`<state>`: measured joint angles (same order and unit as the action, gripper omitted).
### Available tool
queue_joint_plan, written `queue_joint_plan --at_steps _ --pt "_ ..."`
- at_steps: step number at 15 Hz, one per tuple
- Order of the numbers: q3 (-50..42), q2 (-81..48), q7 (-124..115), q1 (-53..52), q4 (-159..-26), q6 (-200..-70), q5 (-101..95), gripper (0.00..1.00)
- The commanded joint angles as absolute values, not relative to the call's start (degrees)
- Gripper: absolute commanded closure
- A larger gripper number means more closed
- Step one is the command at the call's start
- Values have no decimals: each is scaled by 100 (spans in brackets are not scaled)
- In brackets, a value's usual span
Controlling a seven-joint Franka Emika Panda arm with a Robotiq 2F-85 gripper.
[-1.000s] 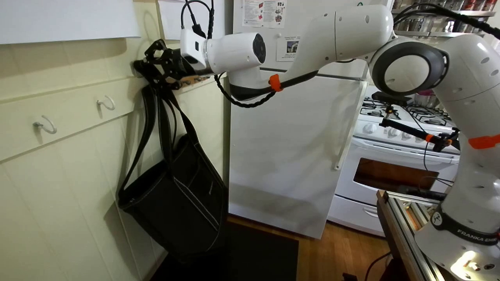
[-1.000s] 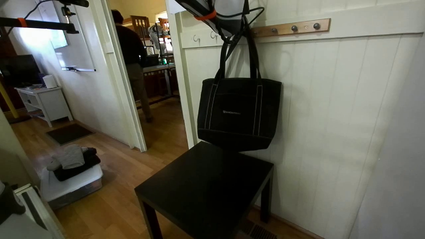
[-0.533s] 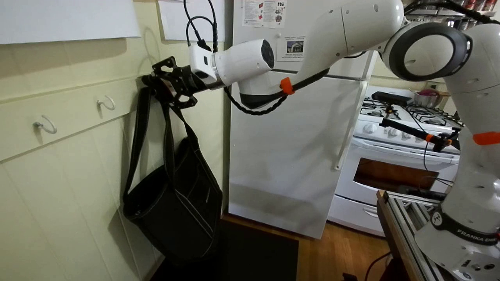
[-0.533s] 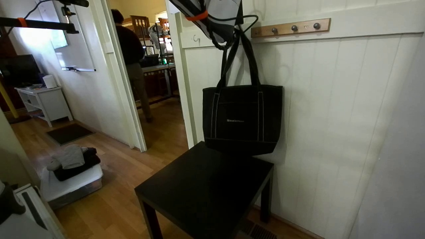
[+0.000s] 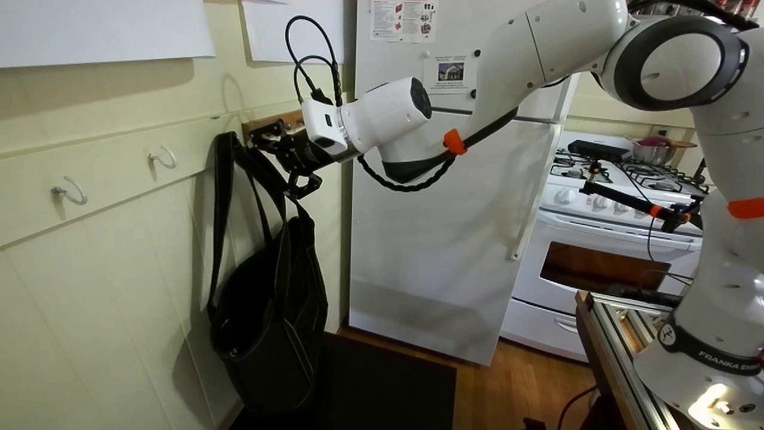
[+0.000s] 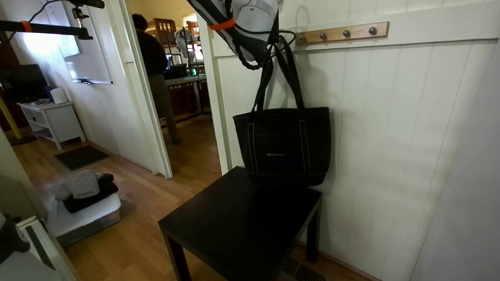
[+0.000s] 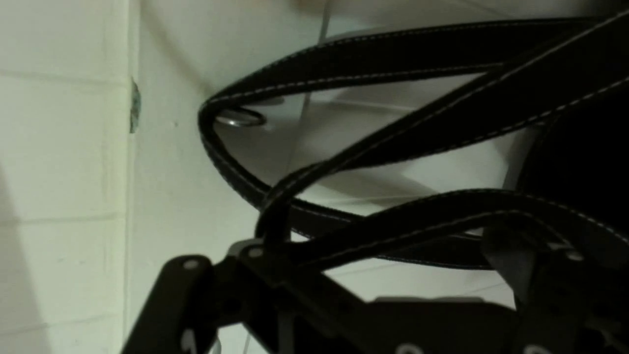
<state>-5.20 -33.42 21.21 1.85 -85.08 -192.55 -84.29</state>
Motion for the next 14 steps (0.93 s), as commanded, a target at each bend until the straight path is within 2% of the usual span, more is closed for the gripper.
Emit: queue_joint_plan --at_steps 1,14 --pt "-481 -2984 2151 183 -8877 -19187 -8524 0" --pt "-417 -2916 2490 209 -8117 -19341 -8542 0"
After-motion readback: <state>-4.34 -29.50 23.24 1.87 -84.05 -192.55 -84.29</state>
